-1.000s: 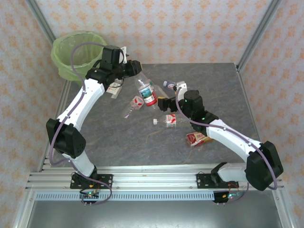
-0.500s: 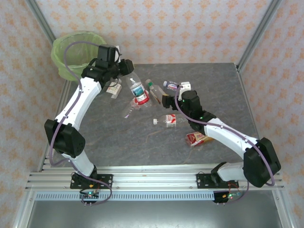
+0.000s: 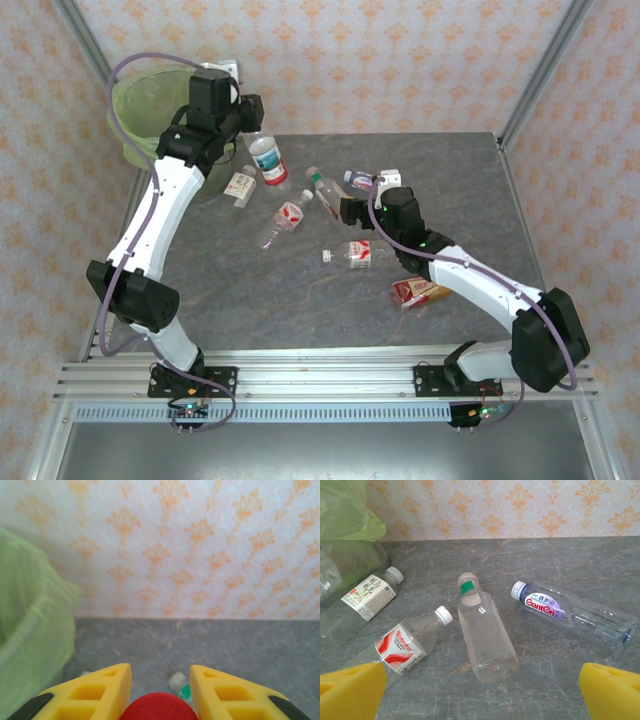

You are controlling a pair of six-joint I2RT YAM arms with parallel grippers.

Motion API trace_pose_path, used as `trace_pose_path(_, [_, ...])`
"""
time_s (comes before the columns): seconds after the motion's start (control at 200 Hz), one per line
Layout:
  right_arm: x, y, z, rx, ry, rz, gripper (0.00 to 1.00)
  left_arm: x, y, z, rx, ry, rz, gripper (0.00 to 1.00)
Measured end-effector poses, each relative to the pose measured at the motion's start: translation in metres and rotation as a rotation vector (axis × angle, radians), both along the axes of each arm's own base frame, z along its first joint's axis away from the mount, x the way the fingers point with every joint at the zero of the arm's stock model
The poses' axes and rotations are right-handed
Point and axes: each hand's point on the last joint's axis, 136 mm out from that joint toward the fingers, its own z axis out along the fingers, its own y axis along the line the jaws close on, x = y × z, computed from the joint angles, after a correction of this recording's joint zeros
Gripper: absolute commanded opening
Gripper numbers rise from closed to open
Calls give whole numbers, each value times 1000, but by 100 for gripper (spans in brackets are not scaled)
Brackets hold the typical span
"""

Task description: Put the plastic bottles in the bin

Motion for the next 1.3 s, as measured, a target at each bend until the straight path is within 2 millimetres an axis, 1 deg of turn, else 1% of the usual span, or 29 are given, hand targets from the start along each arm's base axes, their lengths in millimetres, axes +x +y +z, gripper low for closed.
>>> trace_pose_path(0.185, [-1,-1,-3,-8,12,0,99,5,9,24,106,-86,-11,0])
trace_pose_path(0.305, [-2,-1,-6,-15,21,0,99,6,23,40,174,-133,11,0])
trace_pose_path(0.425, [-2,-2,-7,-18,25,-1,99,4,39,73,259,-208,65,0])
trace_pose_path(0.53, [-2,-2,-7,-17,25,0,99,-1,51,106,326,-287,118,0])
trace_pose_path(0.606, [-2,-2,-7,-17,25,0,99,-5,59,124,372,-332,157,0])
trace_pose_path(0.726, [-2,-2,-7,-17,25,-1,99,-9,71,143,440,-370,218,0])
trace_pose_path(0.816, [-2,-2,-7,-17,25,-1,99,-7,83,153,471,-385,269,0])
trace_pose_path(0.996, [-2,-2,-6,-17,25,-1,99,5,116,166,494,-390,404,0])
trace_pose_path(1.036, [-3,-2,-6,-16,23,-2,99,8,124,166,495,-386,434,0])
trace_pose_path(1.166, [-4,-4,1,-8,10,-8,99,19,154,150,490,-335,522,0])
trace_pose_path(1.301, [-5,-8,10,4,-12,-20,99,38,192,121,476,-265,613,0])
